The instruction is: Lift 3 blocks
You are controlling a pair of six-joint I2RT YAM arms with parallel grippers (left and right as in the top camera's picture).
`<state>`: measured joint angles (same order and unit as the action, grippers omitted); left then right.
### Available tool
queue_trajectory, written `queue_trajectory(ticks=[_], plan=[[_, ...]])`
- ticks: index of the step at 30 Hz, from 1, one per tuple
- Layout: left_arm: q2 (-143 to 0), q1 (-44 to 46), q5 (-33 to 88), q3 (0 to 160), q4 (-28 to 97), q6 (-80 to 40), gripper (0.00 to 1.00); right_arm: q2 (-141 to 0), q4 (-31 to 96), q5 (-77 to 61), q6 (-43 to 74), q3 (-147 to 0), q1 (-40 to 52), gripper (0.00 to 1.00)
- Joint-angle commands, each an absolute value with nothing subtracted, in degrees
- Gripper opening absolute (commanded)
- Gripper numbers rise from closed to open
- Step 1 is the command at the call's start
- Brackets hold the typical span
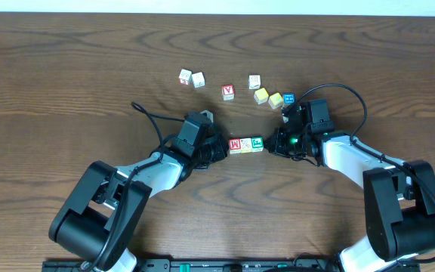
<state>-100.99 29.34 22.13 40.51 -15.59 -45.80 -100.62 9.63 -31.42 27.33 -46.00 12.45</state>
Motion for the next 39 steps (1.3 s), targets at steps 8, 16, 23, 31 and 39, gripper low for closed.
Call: queue_trajectory(ticks=[8, 16, 23, 31, 39], plan=[[-99.4, 29.6, 24.4, 40.4, -15.5, -43.6, 0.07, -100.8, 9.4, -36.8, 26.1, -46.0, 12.8, 0.01], [-96.8, 29.6, 24.8, 40.4, -14.5, -42.3, 0.07, -100.1, 9.4, -37.6, 26.0, -46.1, 12.8, 0.01], [-95.0, 29.6, 24.6, 40.4, -13.1, -40.9, 0.07, -97.7, 9.6, -37.6, 25.6, -46.1, 12.9, 0.01], [-94.8, 29.6, 24.7, 40.4, -12.9, -40.9, 0.07, -97.6, 9.6, -38.6, 25.6, -46.1, 12.9, 0.01], [-93.1, 29.6, 24.6, 40.4, -12.0, -40.9, 0.07, -97.1, 9.6, -39.5, 25.6, -46.1, 12.9, 0.01]])
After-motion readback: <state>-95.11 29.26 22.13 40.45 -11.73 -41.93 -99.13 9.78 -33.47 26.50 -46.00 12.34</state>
